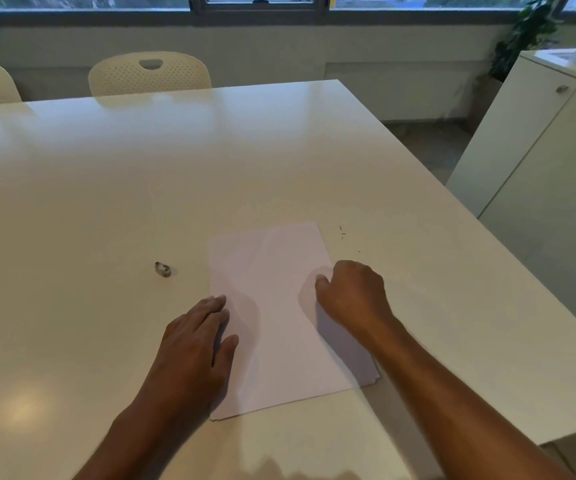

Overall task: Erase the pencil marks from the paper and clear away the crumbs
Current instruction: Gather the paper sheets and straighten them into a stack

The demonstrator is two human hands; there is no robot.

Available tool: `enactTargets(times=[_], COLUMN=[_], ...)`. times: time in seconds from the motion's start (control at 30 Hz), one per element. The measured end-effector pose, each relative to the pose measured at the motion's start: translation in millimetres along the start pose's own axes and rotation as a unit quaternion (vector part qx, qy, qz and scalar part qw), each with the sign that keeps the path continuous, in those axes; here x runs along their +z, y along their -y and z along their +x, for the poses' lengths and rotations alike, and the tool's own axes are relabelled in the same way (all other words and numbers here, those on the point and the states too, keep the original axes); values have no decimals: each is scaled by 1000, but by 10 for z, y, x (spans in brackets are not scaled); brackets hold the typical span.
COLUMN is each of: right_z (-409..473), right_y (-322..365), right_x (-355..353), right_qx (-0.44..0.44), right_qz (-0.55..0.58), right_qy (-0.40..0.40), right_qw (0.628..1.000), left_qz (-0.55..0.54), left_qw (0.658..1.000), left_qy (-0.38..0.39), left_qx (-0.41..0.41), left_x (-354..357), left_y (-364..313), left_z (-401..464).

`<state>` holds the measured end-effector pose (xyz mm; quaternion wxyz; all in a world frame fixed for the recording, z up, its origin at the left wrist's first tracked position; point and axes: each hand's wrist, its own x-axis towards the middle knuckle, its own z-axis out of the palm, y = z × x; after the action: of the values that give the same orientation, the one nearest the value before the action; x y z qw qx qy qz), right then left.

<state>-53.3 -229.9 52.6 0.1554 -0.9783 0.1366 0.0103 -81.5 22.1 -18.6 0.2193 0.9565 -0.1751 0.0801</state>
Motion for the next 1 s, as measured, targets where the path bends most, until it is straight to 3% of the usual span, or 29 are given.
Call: enactTargets(times=[0.37, 0.73, 0.9, 1.0], right_z=[88, 92, 141, 160], right_y=[167, 431, 510, 474], right_x=[-22, 30, -50, -41], right_qx=[91, 149, 149, 173], right_qz=[40, 175, 256, 362], right_qy=[31, 95, 164, 173], right_qw=[995, 969, 941, 899], left_qz=[34, 65, 62, 51], left_qw=[999, 997, 997, 997], left_qy=[-7, -11, -7, -14], left_qx=[37, 43, 40, 50], left_x=[92, 114, 147, 154], left_y=[59, 42, 85, 97], left_z=[15, 30, 29, 30])
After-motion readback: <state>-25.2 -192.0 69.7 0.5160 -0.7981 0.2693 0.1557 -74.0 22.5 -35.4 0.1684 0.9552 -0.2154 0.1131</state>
